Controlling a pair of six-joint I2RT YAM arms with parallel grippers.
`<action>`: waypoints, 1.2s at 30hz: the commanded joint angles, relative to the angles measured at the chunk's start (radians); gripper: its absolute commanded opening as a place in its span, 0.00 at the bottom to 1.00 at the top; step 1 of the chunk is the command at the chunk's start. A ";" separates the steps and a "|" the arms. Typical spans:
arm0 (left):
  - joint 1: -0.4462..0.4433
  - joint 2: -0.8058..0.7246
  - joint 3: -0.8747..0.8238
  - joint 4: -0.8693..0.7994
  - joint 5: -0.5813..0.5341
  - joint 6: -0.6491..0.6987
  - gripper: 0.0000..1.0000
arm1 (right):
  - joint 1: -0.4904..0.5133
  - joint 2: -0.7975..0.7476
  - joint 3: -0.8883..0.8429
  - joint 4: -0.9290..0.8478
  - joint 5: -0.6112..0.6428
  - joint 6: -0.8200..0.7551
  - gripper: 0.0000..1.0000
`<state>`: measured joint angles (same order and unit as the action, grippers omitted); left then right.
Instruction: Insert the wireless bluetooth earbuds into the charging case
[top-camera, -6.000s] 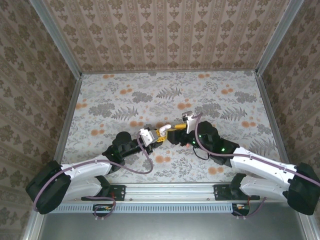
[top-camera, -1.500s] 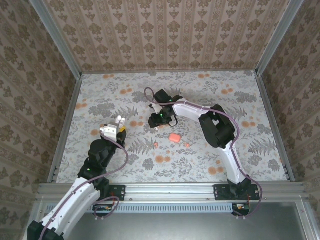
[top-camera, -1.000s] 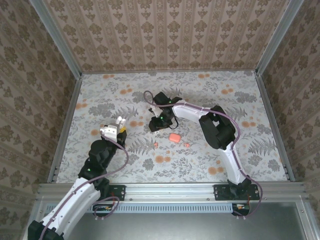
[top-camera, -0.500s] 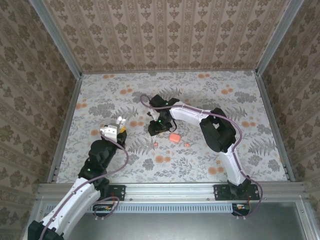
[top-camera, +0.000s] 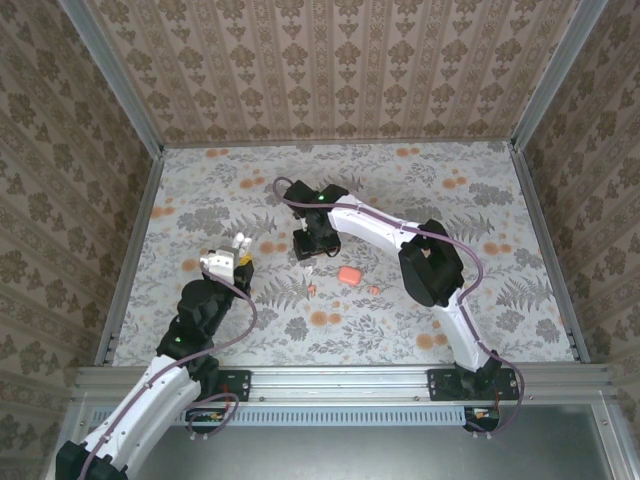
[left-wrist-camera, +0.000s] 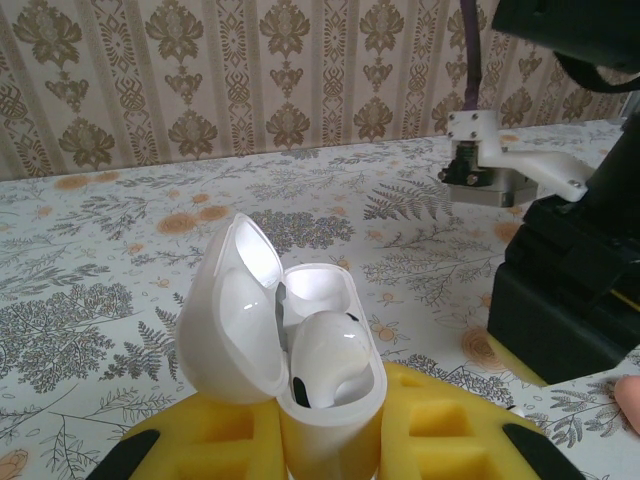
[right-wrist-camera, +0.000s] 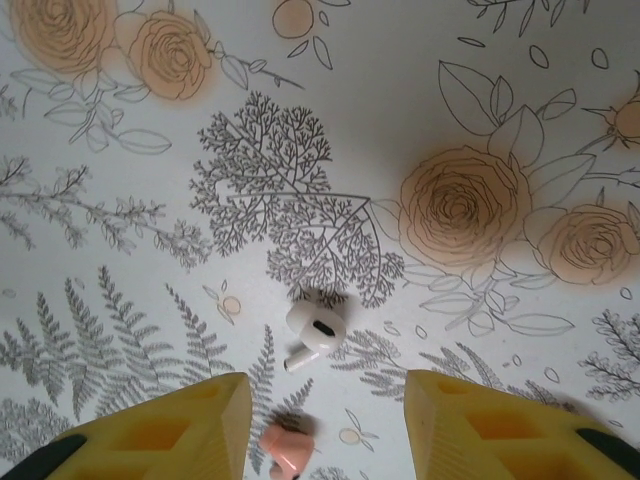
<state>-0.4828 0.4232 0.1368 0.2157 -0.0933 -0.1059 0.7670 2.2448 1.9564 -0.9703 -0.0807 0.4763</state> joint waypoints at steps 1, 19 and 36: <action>0.009 -0.009 -0.008 0.030 0.011 -0.015 0.06 | 0.011 0.065 0.060 -0.073 0.030 0.054 0.46; 0.012 -0.008 -0.008 0.034 0.012 -0.011 0.06 | 0.041 0.160 0.116 -0.110 0.014 0.077 0.43; 0.016 -0.008 -0.008 0.035 0.018 -0.012 0.06 | 0.045 0.187 0.118 -0.099 0.052 0.077 0.31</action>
<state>-0.4759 0.4232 0.1364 0.2157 -0.0856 -0.1059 0.8043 2.4023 2.0544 -1.0477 -0.0578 0.5358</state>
